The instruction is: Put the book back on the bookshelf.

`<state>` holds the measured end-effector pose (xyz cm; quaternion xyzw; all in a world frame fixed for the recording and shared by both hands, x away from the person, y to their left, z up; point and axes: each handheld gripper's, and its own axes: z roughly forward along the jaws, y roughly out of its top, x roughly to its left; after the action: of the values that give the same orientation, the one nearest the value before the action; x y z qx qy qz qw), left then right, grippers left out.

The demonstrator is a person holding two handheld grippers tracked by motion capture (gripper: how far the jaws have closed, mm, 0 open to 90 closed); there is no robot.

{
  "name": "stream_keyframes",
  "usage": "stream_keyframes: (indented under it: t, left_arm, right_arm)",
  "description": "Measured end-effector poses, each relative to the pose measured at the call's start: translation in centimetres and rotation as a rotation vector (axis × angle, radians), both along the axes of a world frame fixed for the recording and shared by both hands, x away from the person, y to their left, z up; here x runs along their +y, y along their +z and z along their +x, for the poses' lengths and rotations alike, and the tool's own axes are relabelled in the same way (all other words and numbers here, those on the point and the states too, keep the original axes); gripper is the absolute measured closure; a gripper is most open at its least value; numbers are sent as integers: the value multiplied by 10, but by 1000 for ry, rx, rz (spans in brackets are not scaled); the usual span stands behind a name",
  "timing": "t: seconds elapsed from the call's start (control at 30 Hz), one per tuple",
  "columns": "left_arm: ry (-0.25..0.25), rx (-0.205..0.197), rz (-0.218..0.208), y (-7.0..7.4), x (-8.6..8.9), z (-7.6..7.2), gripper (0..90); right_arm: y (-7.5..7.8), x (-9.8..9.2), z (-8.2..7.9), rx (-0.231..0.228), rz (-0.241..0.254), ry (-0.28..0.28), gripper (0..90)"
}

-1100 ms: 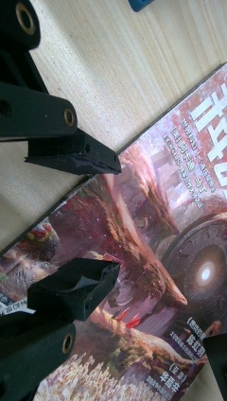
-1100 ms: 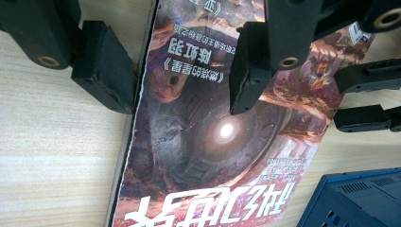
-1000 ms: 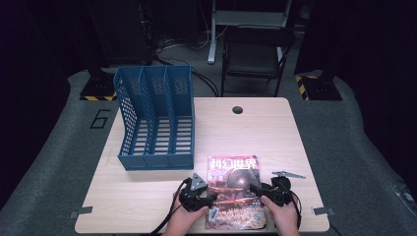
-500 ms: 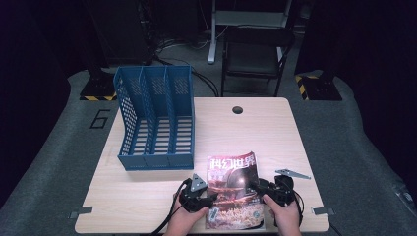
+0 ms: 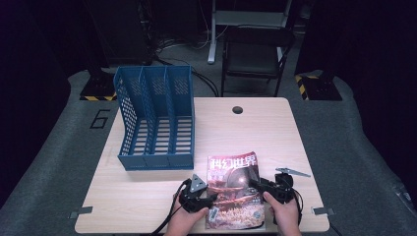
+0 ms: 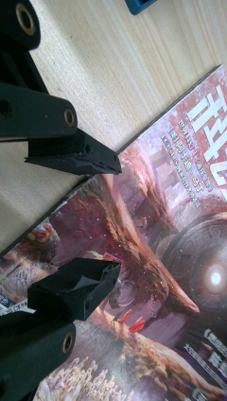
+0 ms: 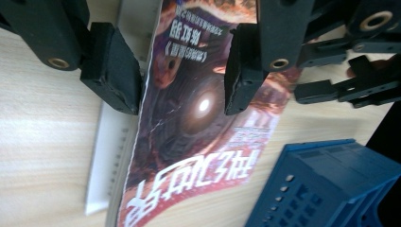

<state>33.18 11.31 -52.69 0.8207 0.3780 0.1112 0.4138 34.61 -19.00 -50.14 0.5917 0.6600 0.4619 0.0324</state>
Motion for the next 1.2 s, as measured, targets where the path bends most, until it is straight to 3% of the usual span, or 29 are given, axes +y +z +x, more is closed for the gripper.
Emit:
stream_keyframes:
  t: [0.17,0.27,0.33,0.57,0.63,0.67,0.73,0.8,0.87,1.2]
  left_arm:
    - [15,-4,-18,-1,-1,-1,467]
    - [11,-7,-13,-2,0,-2,468]
    - [15,-10,-21,-2,-1,-2,468]
    - [20,-8,-21,-2,-1,-2,469]
    - [15,-8,-14,-2,-1,-2,469]
    - [15,-8,-14,-2,-1,-2,470]
    - [25,-12,-26,-2,-2,-2,470]
    - [18,-6,-24,-2,-1,-2,470]
    - [26,-11,-23,-2,-2,-3,470]
    - [16,-8,-14,-2,-1,-2,470]
  right_arm:
    - [-13,-8,8,65,19,-19,470]
    - [-17,-9,9,81,19,-22,470]
    - [-19,-9,11,77,3,-15,471]
    - [-18,-9,11,72,19,-18,464]
    - [-16,-10,8,74,64,-20,466]
    - [-16,-10,8,74,64,-20,466]
    - [-15,-7,5,103,125,22,488]
    - [-14,-4,4,98,112,28,485]
    - [-9,1,2,72,51,52,479]
    - [-10,7,2,95,7,97,472]
